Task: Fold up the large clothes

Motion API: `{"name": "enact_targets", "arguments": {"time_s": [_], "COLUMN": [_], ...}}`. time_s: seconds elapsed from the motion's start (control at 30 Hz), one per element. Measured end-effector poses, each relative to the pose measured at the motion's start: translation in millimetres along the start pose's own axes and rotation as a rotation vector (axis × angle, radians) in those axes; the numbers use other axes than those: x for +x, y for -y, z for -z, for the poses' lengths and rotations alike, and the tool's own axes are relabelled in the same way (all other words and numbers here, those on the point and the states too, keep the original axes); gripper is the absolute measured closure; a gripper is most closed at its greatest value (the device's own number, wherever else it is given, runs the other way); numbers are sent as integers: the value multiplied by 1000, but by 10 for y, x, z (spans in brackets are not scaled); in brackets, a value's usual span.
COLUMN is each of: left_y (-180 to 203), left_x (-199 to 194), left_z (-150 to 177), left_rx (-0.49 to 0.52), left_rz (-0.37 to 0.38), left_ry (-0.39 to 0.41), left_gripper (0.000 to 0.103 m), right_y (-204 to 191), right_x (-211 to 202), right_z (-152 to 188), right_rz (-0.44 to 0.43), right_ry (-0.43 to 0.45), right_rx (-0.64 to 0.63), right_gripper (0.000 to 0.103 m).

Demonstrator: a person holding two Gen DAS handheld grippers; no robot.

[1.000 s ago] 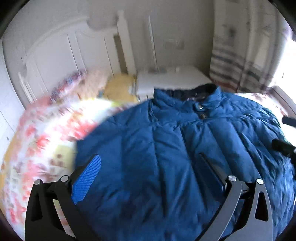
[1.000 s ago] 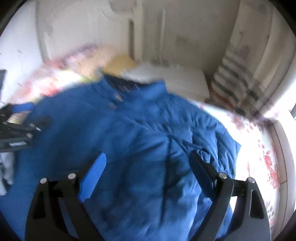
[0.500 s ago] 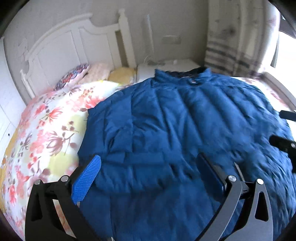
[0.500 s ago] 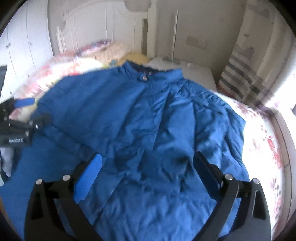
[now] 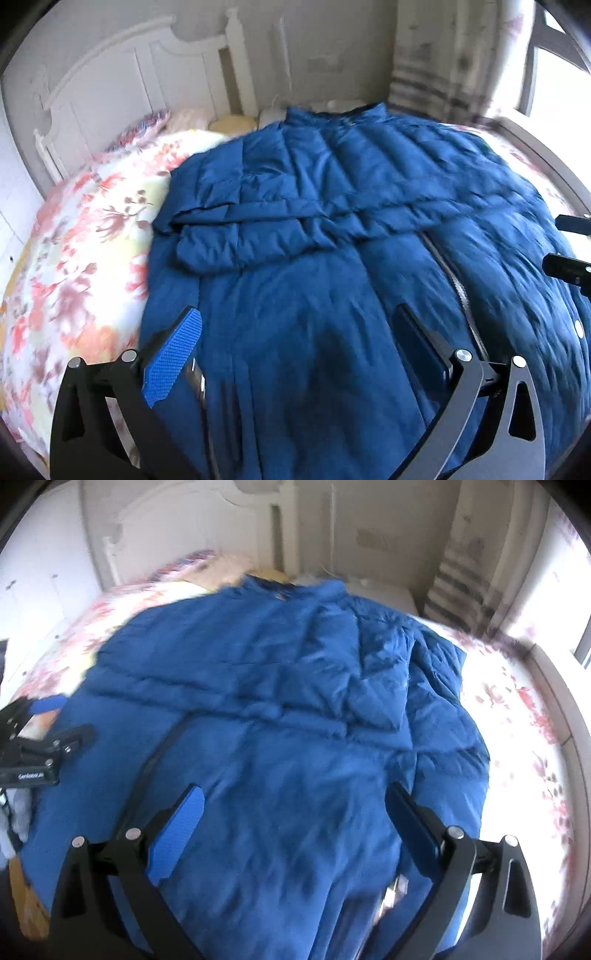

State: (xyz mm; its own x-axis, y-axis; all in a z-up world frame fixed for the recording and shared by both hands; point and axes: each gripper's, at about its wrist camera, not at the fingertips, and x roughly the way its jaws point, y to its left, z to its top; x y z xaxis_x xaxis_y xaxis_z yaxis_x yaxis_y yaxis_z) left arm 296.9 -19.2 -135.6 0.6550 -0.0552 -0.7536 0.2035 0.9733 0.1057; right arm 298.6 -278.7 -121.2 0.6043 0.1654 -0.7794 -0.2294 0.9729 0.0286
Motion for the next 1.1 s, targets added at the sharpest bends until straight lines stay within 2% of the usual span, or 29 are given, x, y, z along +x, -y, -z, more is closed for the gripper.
{"name": "enact_targets", "arguments": {"time_s": [0.1, 0.2, 0.23, 0.27, 0.37, 0.43, 0.5, 0.57, 0.6, 0.67, 0.73, 0.8, 0.87, 0.93, 1.0, 1.1], "left_y": [159, 308, 311, 299, 260, 307, 387, 461, 462, 400, 325, 303, 294, 269, 228, 241], "left_x": [-153, -4, -6, -72, -370, -627, -683, -605, -583, -581, -657, -794, -781, -741, -741, -759], "left_z": [281, 500, 556, 595, 748, 940, 1108, 1264, 1338, 1390, 1402, 1454, 1521, 1607, 1647, 1656], "left_rx": [10, 53, 47, 34, 12, 32, 77, 110, 98, 53, 16, 29, 53, 32, 9, 28], "left_rz": [24, -23, -30, -37, -21, 4, -3, -32, -34, -9, 6, -19, -49, -28, -12, -18], "left_ry": [-12, -82, -72, -66, -19, 41, 61, 48, 77, 97, 83, 117, 110, 103, 116, 115], "left_gripper": [4, 4, 4, 4, 4, 4, 4, 4, 4, 4, 4, 4, 4, 4, 4, 4], "right_y": [-109, -348, -391, -420, -456, -506, -567, -664, -700, -680, -679, -675, -639, -574, -512, -527], "right_x": [-229, -57, 29, 12, -232, -493, -633, -582, -498, -515, -596, -761, -844, -804, -817, -873], "right_z": [274, 617, 683, 731, 792, 893, 1046, 1242, 1369, 1521, 1581, 1640, 1726, 1839, 1952, 1962], "right_rz": [-40, -43, -15, 8, 38, 4, -12, -15, -9, -7, 0, 11, 25, 48, 36, 57], "right_ry": [24, -62, -78, -47, -42, 24, 53, 21, -4, 58, 63, 85, 113, 82, 129, 118], "right_rx": [-10, -63, -75, -81, -43, -61, -74, -106, -120, -94, -76, -70, -66, -41, -32, -23], "right_gripper": [5, 5, 5, 5, 5, 5, 5, 5, 4, 4, 4, 4, 3, 2, 3, 3]}}
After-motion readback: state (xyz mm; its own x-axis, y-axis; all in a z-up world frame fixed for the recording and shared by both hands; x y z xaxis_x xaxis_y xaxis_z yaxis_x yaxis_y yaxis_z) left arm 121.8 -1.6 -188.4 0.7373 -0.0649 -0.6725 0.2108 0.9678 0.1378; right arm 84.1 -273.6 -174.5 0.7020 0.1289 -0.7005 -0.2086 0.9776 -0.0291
